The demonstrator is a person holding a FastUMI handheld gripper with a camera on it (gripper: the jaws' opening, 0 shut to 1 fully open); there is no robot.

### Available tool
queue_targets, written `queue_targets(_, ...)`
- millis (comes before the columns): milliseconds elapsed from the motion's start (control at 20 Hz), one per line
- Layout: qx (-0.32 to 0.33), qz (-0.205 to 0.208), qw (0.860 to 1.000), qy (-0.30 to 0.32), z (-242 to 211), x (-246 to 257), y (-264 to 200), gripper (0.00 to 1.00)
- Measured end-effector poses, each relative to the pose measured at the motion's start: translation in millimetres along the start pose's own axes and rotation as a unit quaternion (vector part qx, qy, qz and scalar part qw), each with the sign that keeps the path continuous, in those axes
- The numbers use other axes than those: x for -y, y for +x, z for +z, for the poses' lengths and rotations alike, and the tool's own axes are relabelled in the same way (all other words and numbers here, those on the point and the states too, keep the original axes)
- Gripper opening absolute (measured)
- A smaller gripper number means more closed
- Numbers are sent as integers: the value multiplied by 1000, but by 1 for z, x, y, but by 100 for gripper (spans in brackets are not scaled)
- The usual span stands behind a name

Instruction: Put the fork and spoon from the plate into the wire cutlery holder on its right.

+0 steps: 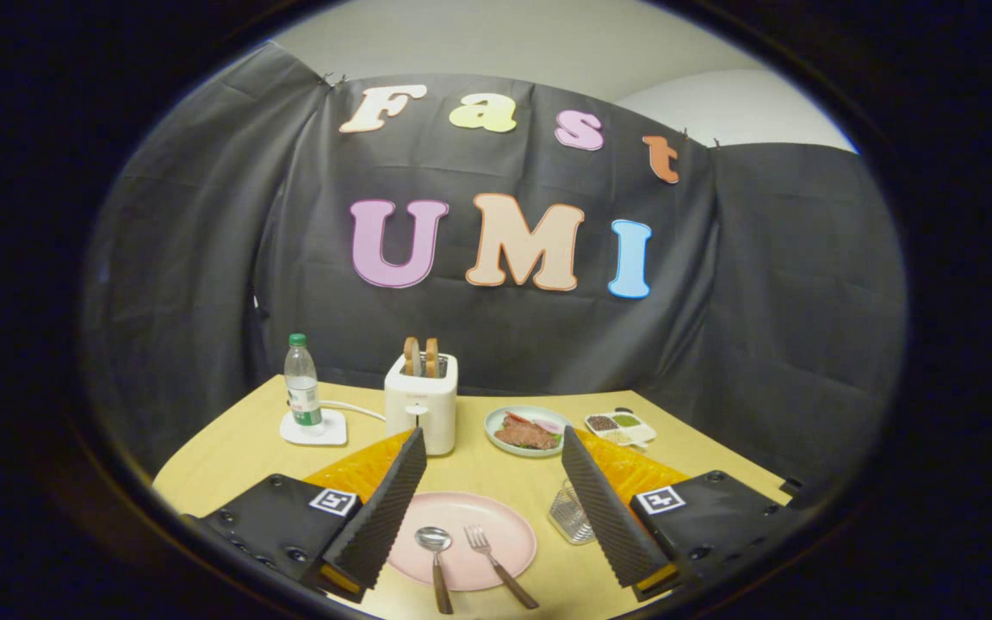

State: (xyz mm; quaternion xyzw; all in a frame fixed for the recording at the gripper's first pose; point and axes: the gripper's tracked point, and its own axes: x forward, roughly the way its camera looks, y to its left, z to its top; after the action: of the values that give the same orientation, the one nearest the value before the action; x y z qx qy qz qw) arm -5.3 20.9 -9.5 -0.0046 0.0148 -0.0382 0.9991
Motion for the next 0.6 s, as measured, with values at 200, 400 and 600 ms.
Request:
queue_targets(200, -10, -10, 1000, 2, -7, -13, -7, 100)
queue_targets(400, -5, -2, 1000, -2, -3, -24, -16, 100)
queue_targets(600, -6, 21, 1000, 6, -4, -23, -25, 100)
